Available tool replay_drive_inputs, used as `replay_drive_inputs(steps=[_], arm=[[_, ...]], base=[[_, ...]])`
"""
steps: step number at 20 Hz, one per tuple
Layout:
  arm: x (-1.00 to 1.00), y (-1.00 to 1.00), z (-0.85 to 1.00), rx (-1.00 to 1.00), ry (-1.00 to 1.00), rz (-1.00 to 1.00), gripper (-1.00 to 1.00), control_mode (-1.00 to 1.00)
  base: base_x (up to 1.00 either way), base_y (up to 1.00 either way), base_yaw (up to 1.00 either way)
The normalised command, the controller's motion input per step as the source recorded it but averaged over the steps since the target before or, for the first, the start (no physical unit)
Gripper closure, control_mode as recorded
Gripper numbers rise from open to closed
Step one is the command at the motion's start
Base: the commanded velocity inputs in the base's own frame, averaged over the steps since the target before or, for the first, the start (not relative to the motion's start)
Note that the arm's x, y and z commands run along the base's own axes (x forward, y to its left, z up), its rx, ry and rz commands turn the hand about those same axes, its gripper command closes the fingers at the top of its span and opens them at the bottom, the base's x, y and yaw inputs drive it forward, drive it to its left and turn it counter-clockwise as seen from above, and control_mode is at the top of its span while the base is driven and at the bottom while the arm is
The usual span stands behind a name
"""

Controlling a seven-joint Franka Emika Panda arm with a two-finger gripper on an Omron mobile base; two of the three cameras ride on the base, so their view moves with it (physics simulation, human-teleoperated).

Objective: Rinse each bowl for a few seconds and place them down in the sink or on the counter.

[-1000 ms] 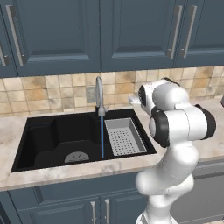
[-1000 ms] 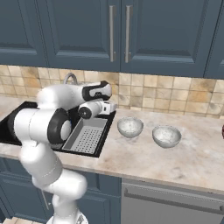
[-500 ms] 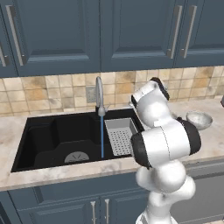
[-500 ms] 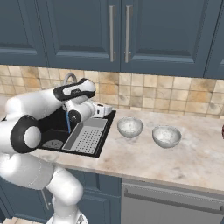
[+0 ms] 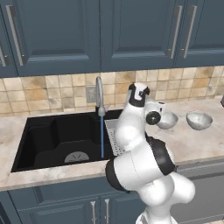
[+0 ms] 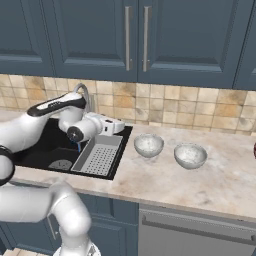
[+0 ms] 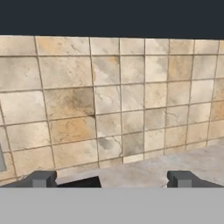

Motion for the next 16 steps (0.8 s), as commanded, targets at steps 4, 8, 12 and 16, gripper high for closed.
replay_drive_inputs(steps=[4,8,12,16], arm=[[-0.31,-0.17,0.38,0.02,0.02,-0.04,-1.0,-1.0],[-0.3,-0.15,0.36,0.01,0.04,-0.04,-1.0,-1.0],[-0.31,-0.18,0.33,0.01,0.06,-0.03,-1.0,-1.0],[-0.26,-0.11,0.29,0.0,0.12,-0.03,-1.0,-1.0]], base=[[0.0,0.0,0.0],[0.0,0.0,0.0],[0.0,0.0,0.0],[0.0,0.0,0.0]])
